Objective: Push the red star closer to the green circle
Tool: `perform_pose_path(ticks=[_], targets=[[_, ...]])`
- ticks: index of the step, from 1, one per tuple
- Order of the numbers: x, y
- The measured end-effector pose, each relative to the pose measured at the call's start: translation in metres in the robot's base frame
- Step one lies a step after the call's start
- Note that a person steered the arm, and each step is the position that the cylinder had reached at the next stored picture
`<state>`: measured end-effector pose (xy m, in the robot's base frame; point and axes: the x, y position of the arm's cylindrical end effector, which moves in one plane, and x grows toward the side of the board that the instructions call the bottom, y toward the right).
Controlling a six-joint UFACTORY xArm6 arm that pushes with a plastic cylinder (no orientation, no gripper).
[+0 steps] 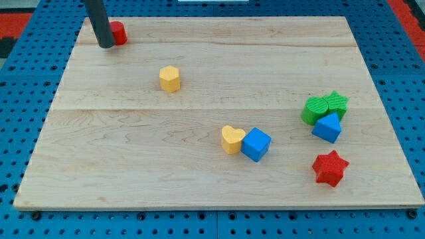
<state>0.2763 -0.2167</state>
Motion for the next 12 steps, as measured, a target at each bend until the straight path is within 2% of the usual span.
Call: perform_pose_path(ticks=[2,3,4,5,6,7,8,10,11,12], targets=[[0.013,0.0],[0.051,0.0],[0.118,0.012],[0.17,0.092],[0.252,0.128],[0.319,0.188],[0.342,0.279],[0.327,0.398],[0.326,0.413],[0.283,0.379]])
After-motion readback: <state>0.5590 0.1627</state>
